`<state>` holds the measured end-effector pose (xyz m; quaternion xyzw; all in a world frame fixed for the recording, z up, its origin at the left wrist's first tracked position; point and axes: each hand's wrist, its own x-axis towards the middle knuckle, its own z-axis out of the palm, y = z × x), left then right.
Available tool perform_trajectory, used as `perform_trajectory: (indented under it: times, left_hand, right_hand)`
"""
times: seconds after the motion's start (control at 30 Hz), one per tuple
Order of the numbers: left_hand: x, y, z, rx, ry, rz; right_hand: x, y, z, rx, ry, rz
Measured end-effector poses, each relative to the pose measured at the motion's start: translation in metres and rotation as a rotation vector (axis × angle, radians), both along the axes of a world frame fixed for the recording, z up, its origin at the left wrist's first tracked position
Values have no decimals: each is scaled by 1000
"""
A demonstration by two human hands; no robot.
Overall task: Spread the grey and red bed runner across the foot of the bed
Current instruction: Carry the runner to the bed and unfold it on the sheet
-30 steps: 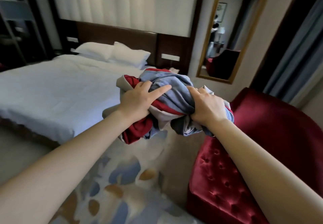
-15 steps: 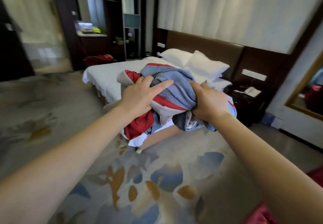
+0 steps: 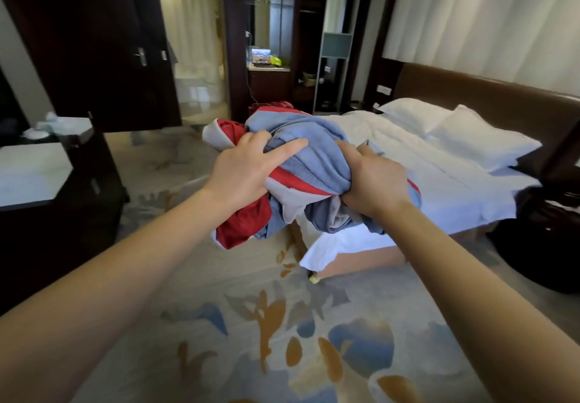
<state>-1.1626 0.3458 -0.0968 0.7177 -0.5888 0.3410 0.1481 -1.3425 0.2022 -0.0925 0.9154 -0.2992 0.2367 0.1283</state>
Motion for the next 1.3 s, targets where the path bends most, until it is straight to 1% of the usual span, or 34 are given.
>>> perform_trajectory:
  times: [0.33,0.63,0.9,1.3]
  left_hand:
    - [73,38,9,-15,-14,98]
    - [112,29,12,-29,-22,95]
    - [136,-26,0,-12,19,71]
    - [190,-166,5,-26,23,78]
  right_hand:
    - [84,23,10,-24,-28,85]
    - [124,11,9,-32,-55,87]
    - [145,-40,1,-29,-47,71]
    - [202,-181,9,-27,-39,74]
